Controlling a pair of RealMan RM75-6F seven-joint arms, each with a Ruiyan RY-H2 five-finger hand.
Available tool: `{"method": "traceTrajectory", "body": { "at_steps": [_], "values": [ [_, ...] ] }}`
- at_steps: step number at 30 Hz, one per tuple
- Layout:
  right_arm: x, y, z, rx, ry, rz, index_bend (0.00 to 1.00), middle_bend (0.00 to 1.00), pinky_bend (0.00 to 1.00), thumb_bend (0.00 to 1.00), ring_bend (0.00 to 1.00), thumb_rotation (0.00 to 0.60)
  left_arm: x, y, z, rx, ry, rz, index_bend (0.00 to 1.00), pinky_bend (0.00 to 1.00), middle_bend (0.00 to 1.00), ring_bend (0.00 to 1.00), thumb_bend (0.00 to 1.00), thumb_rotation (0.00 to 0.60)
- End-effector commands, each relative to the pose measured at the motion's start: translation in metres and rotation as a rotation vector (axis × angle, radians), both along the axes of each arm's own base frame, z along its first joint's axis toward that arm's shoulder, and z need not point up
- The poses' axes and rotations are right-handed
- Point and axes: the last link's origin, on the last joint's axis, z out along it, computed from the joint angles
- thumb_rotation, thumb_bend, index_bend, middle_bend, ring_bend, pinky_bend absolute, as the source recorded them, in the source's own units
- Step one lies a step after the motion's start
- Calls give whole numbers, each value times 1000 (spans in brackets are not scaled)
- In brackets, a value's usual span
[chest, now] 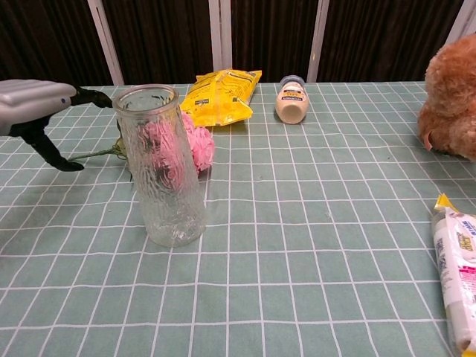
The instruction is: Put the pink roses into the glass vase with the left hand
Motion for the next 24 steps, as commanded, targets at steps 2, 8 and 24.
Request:
{"method": "traceTrajectory", "body": {
  "at_steps": [2,8,24],
  "values": [
    [-1,-1,-1,0,3,-6,123,105,0,171,37,600,6,11,-22,-11,1,7,135,0,73,0,260,600],
    [-1,-2,-4,11,12,-10,123,105,0,171,37,600,19,21,-39,11,-46,-35,135,0,71,0,260,600],
    [-2,-3,-10,27,23,-25,123,105,0,171,37,600,46,32,-72,-4,-42,-87,136,0,77,0,260,600]
  ]
}}
